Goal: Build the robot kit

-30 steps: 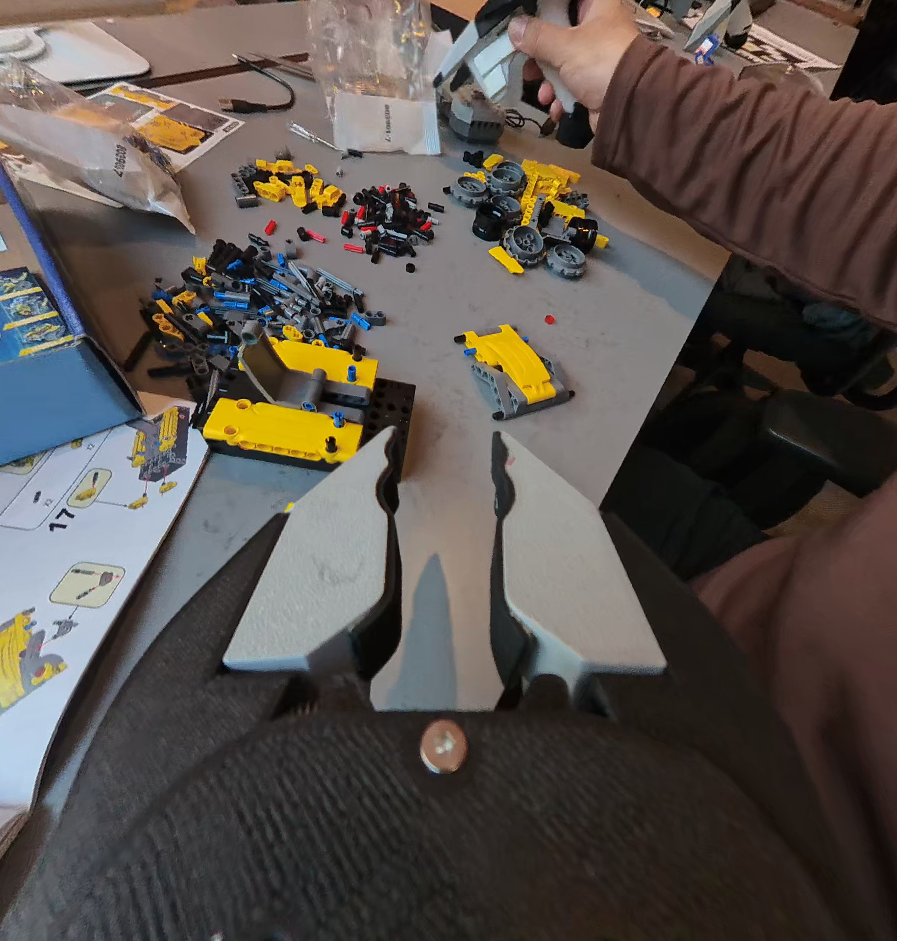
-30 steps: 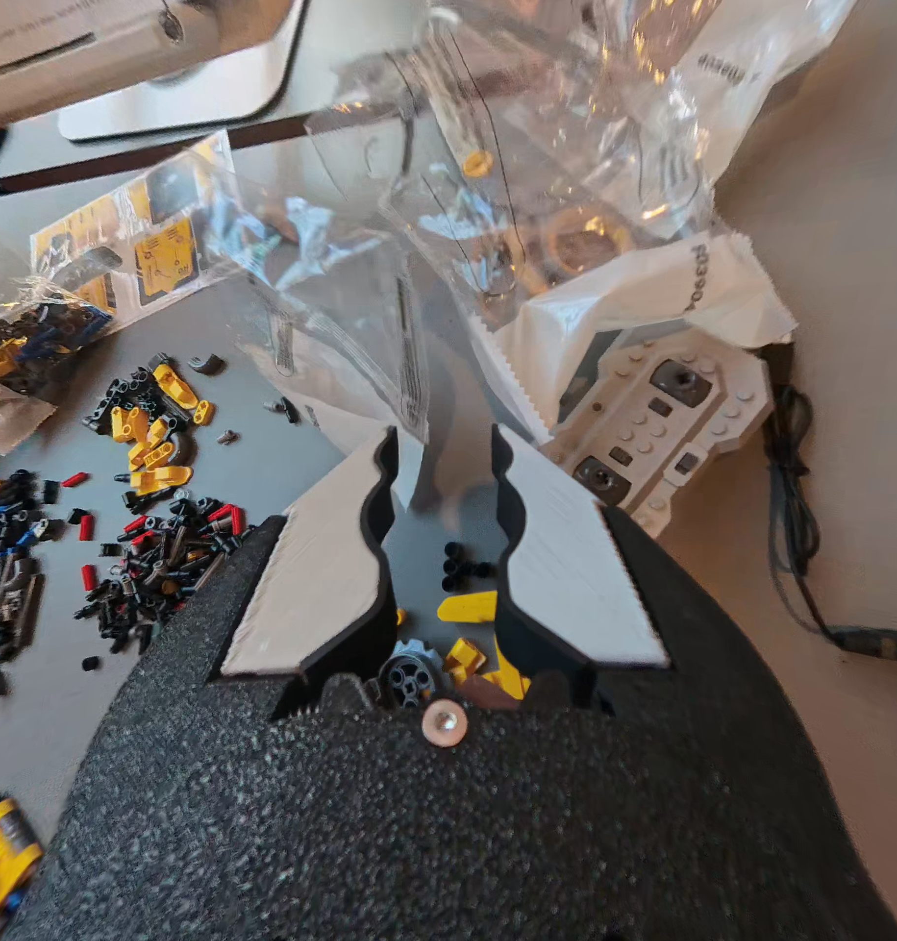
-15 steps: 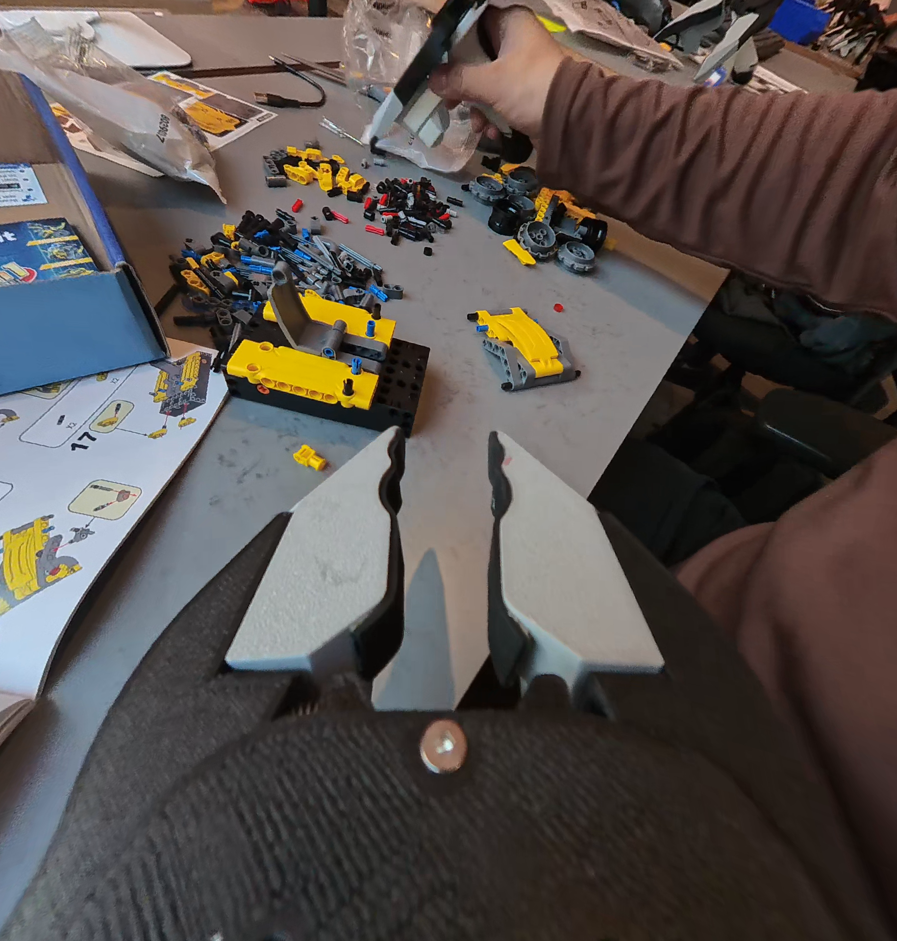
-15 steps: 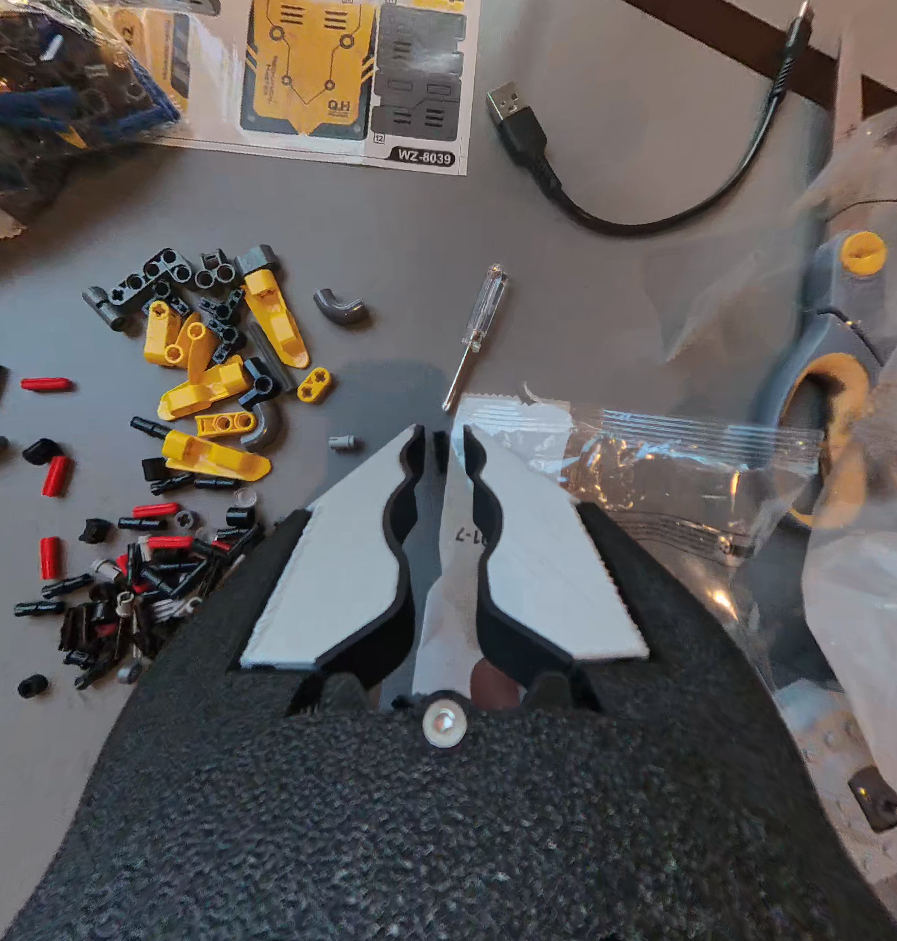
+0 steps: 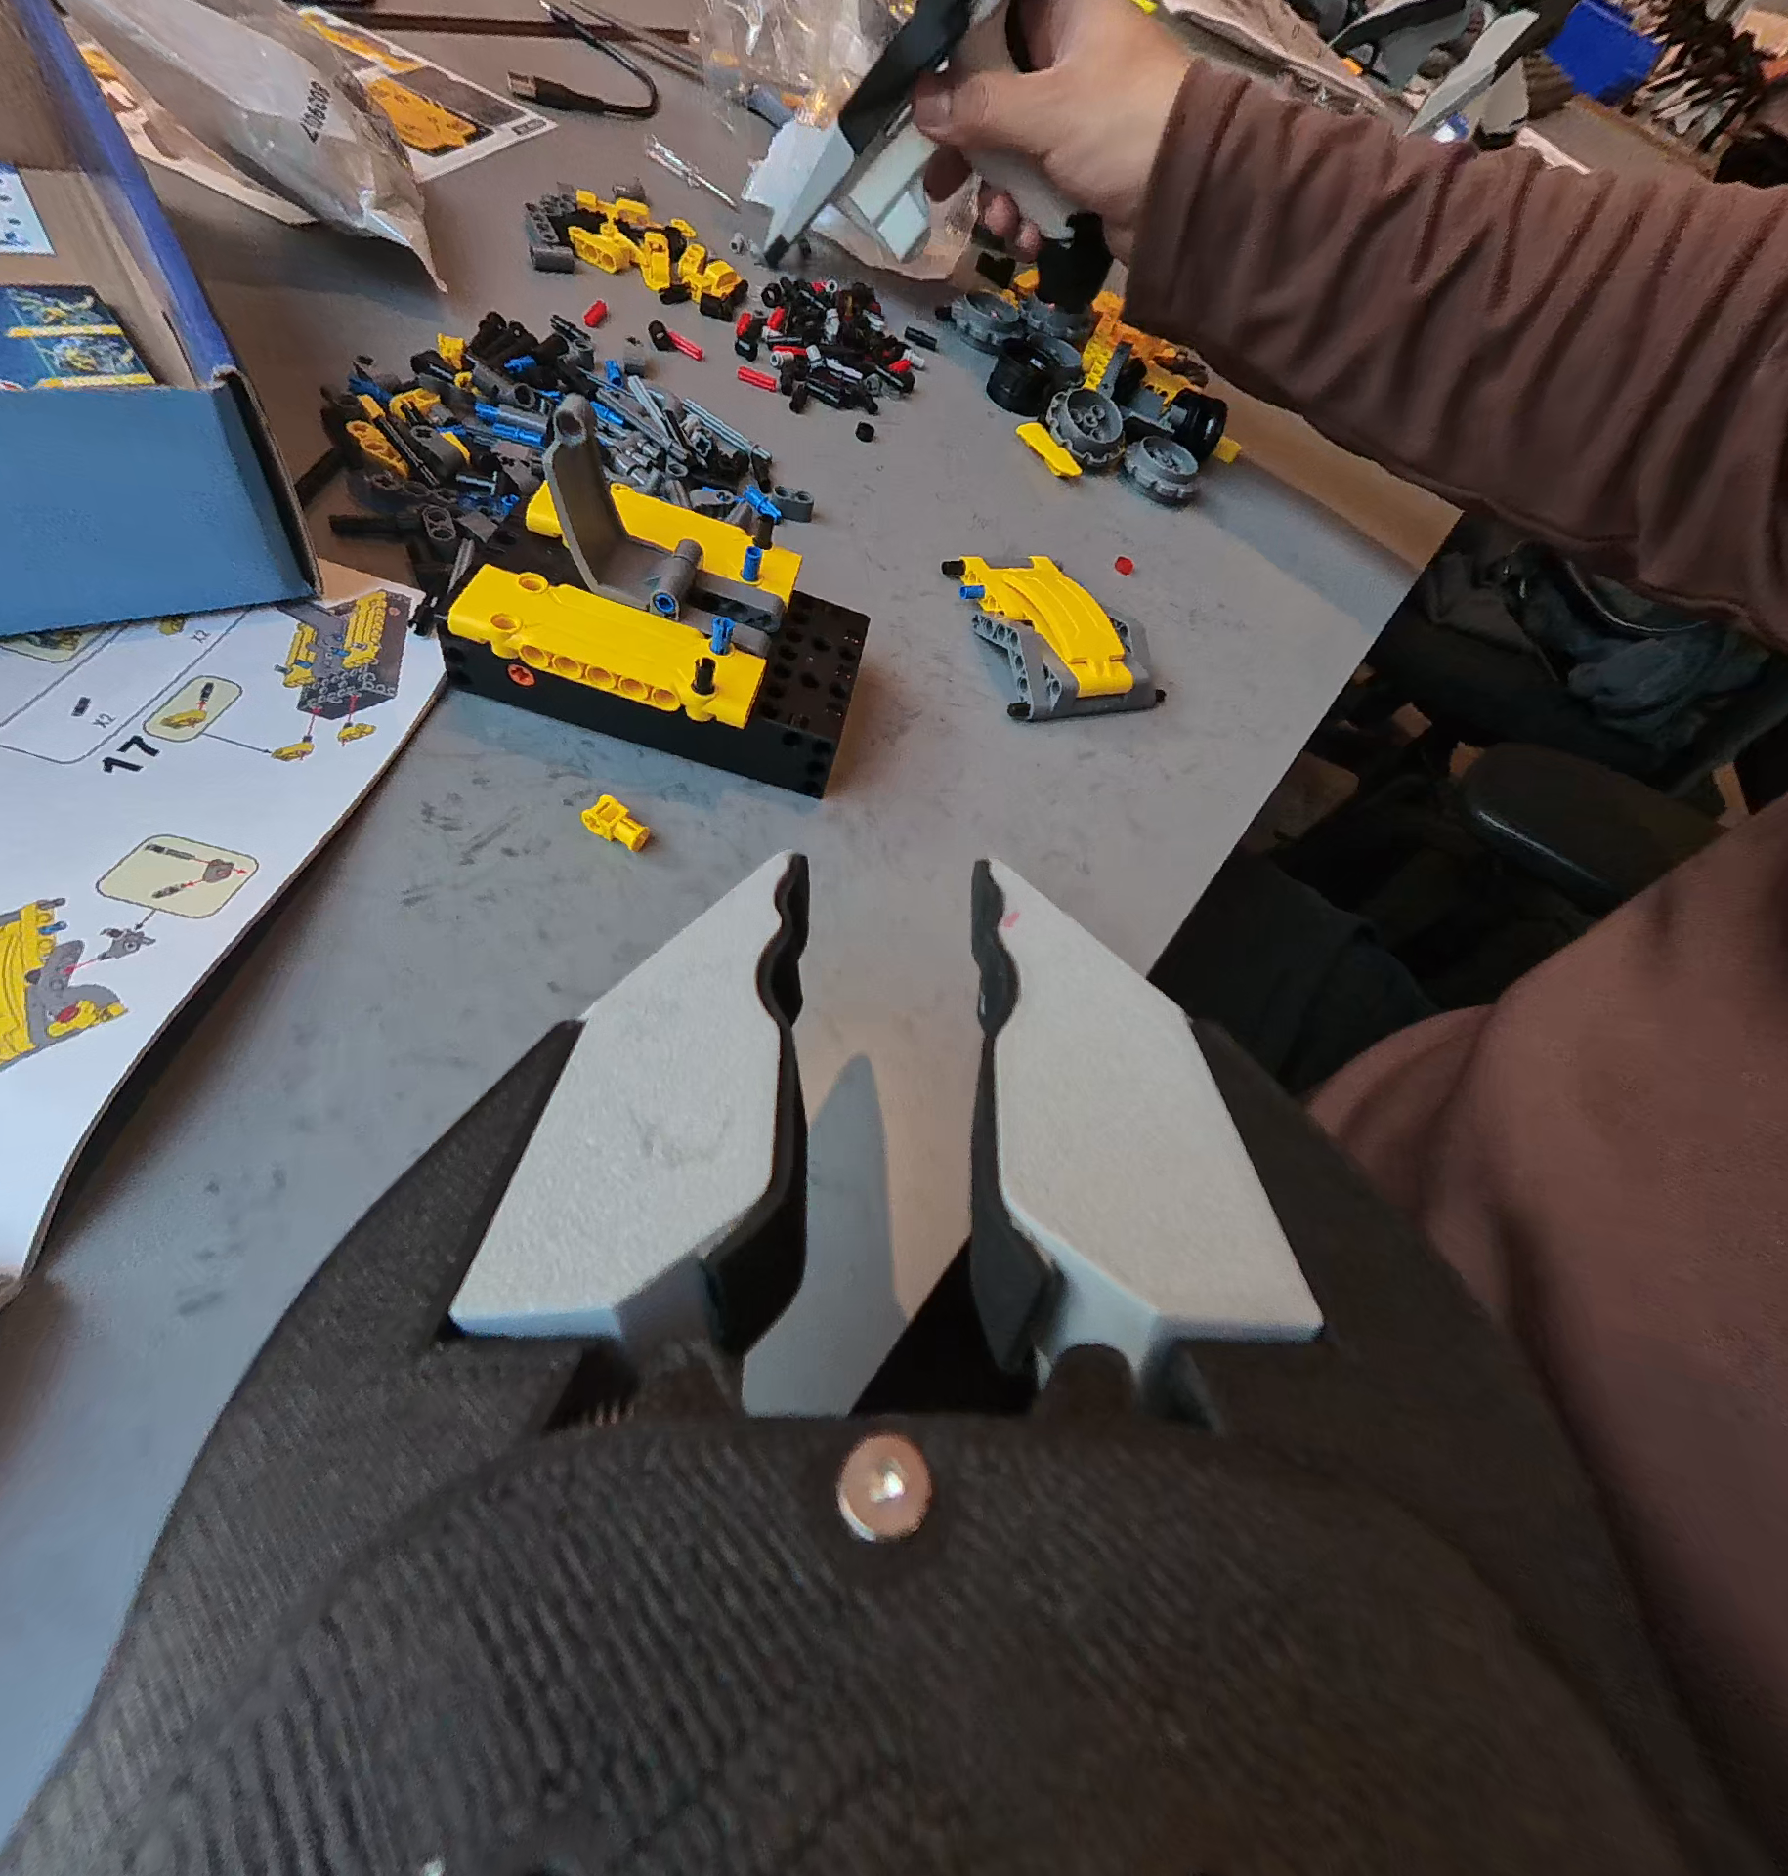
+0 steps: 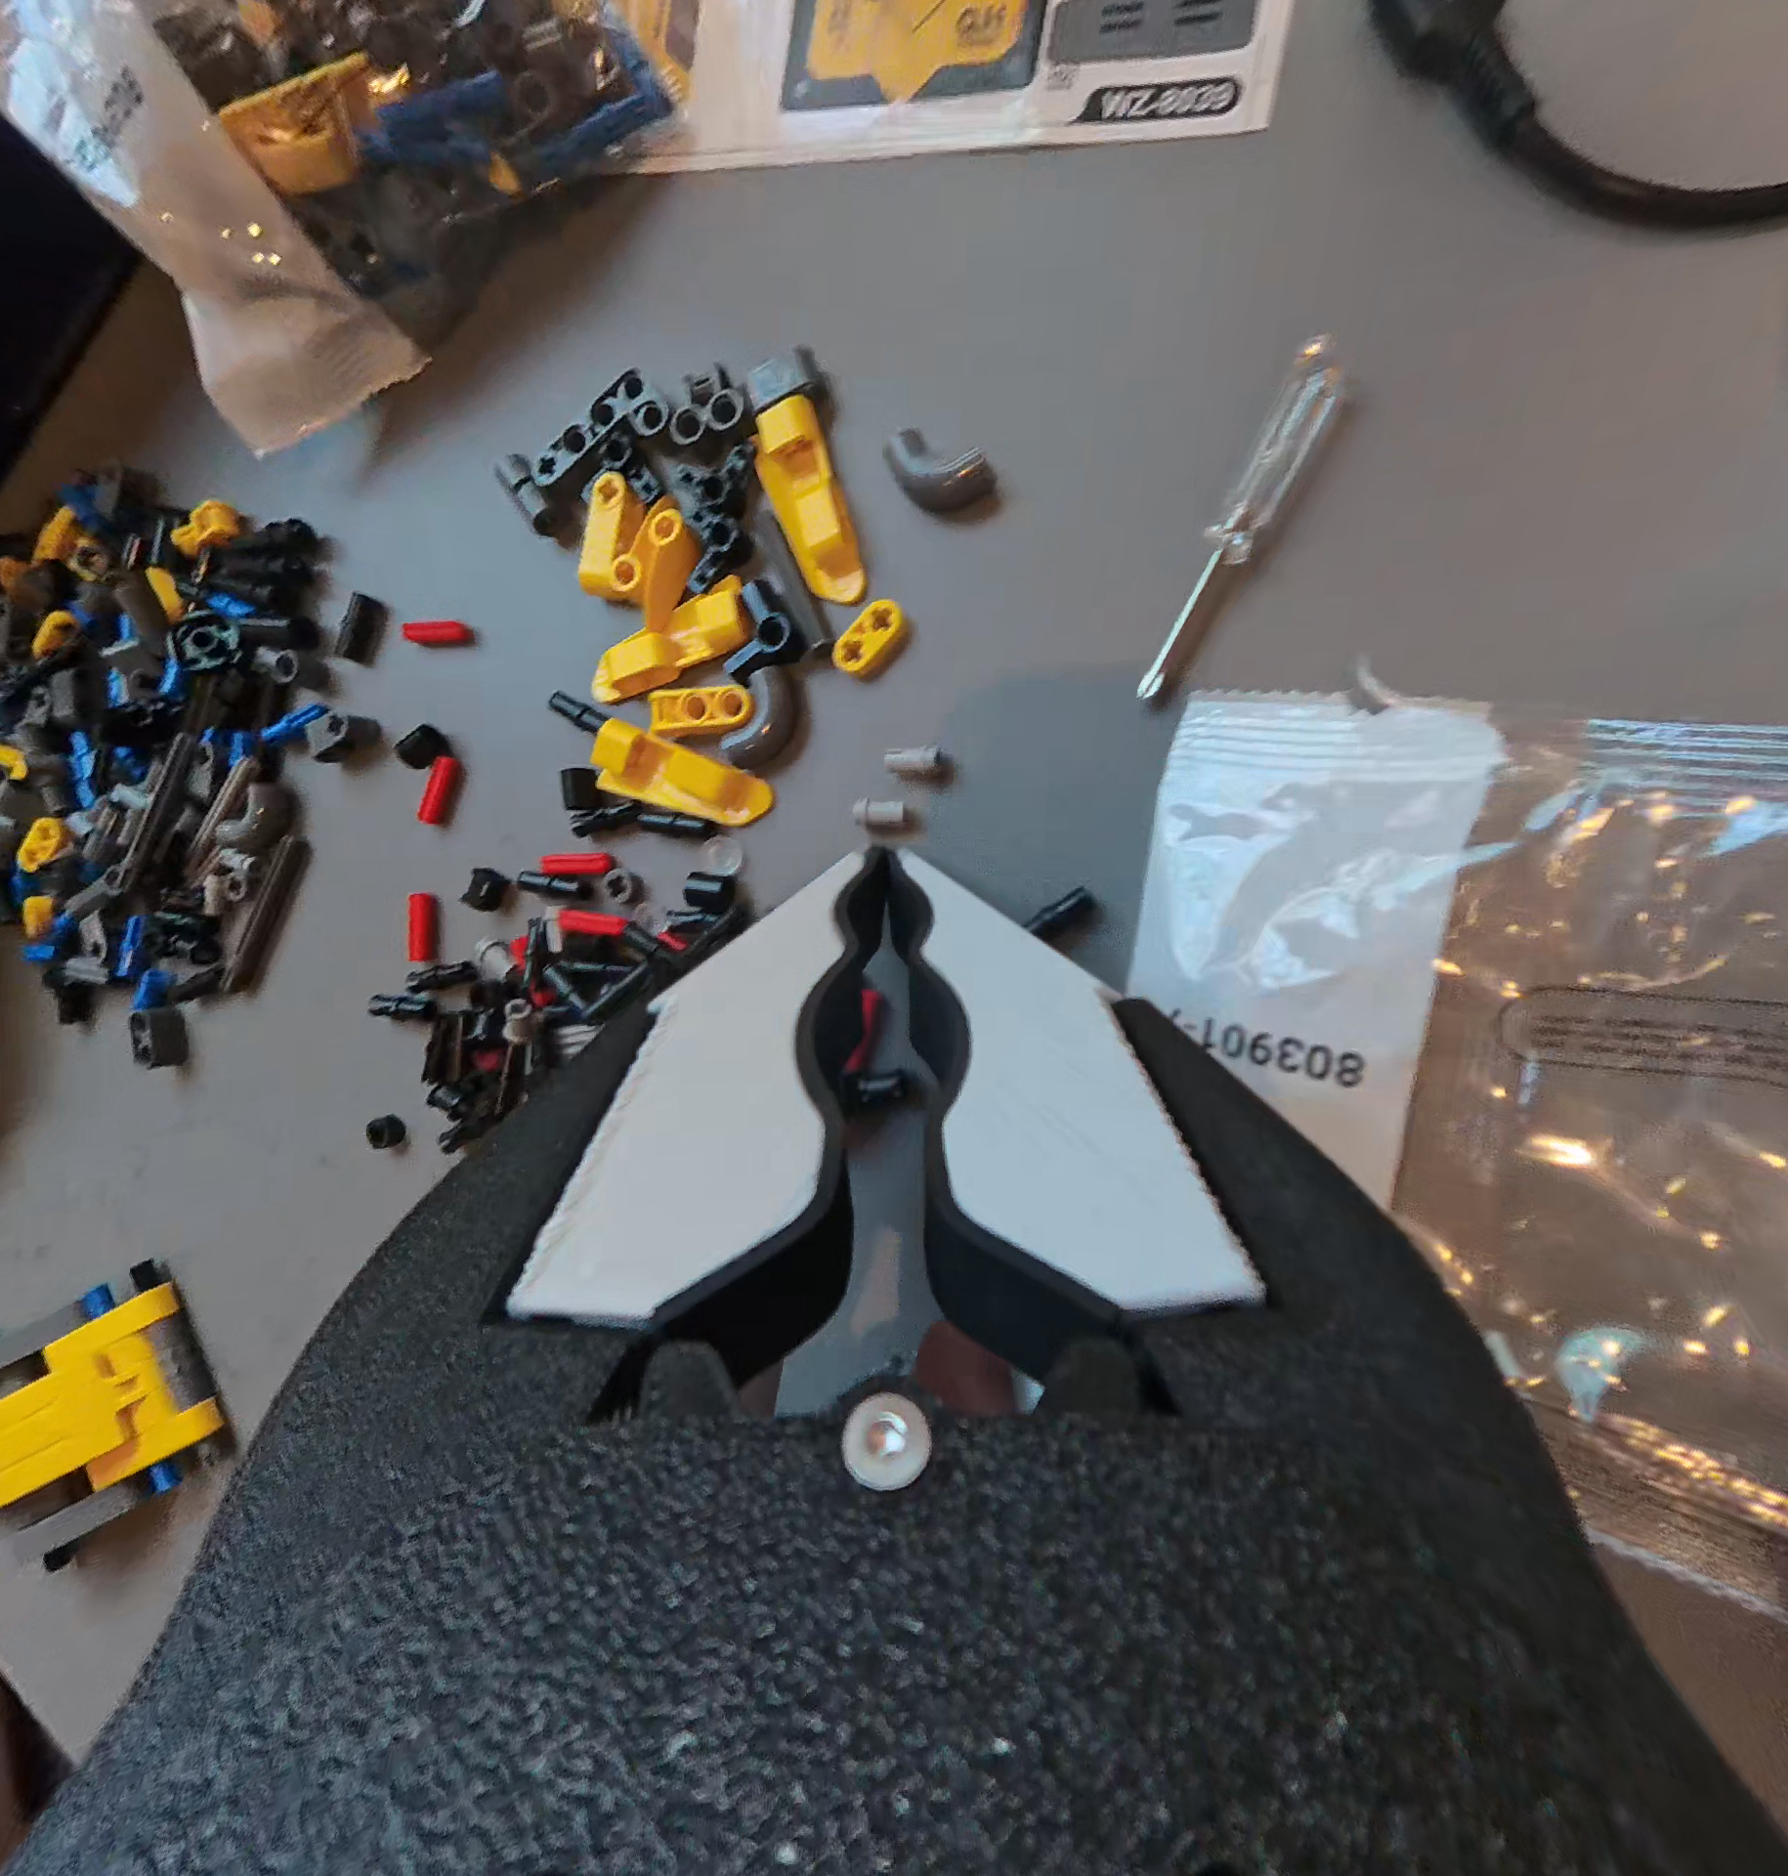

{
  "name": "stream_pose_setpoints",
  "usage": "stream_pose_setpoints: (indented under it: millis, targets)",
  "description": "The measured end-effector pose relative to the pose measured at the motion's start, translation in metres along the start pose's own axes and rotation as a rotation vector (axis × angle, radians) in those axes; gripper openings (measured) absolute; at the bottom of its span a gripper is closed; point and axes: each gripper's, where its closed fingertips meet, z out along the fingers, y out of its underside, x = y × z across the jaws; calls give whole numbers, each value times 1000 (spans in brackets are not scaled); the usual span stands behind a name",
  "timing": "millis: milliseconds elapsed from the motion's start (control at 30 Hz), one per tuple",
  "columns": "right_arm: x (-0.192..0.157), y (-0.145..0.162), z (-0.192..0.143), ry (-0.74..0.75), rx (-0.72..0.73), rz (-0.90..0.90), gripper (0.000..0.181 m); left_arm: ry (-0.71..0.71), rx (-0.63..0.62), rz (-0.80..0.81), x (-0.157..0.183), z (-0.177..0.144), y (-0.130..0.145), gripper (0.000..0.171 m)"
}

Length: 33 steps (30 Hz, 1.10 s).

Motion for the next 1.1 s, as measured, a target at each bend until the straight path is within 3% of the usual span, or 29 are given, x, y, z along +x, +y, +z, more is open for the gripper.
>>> stream_pose_setpoints:
  millis: [167, 367, 567, 733, 867, 933, 1100]
  targets:
    - [-27, 18, -4, -90, -61, 4, 0, 2, -21, 0, 5, 1, 8, 29]
    - [-2, -13, -25, -13, 84, 15, 6, -4, -34, -3, 9, 2, 13, 28]
    - [8, -4, -3, 28, 10, -1, 5, -8, -47, 0, 14, 4, 15, 28]
    - [-22, 13, -1, -108, -31, -25, 0, -9, -59, -5, 16, 5, 20, 28]
    - [5, 3, -23, 53, 18, -50, 0, -2, -71, -12, 15, 6, 23, 28]
    - [28, -4, -34, 145, 41, -8, 8, 1, -69, -8, 17, 8, 22, 28]
    - [44, -4, -24, 180, 6, 14, 10, 9, -66, 2, 21, 10, 19, 28]
